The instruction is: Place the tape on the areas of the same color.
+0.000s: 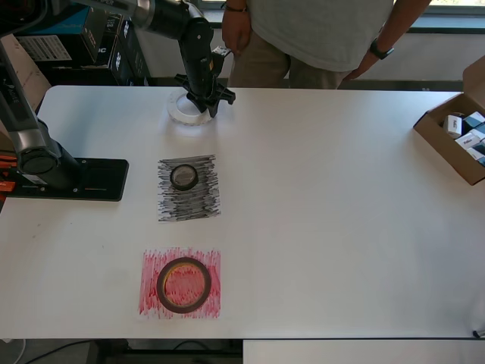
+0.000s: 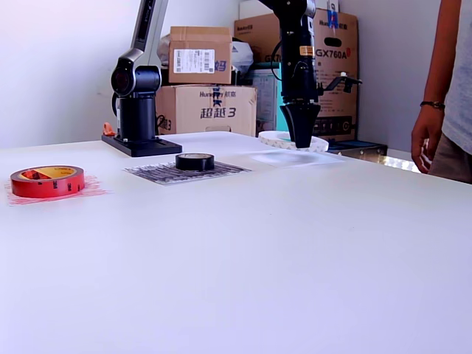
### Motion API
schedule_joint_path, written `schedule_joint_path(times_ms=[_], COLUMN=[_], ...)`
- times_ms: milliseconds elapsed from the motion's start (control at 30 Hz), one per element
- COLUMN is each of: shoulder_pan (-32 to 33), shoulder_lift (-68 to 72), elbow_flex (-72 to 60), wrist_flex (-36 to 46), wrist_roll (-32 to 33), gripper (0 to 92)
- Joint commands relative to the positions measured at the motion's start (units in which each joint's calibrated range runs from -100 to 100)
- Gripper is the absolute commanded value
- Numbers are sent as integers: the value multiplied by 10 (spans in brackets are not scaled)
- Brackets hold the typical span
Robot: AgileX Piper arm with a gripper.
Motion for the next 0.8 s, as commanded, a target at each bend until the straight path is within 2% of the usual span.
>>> schedule_joint_path(times_ms=[0,233,533,767], shoulder_pan=[-3,-3,3,-7], shoulder_lift=[6,6,-10,-135], elbow_flex=[1,1,-17,-42], wrist_flex=[2,2,-6,-59], wrist_roll=[2,1,8,31], gripper=[401,472,474,473])
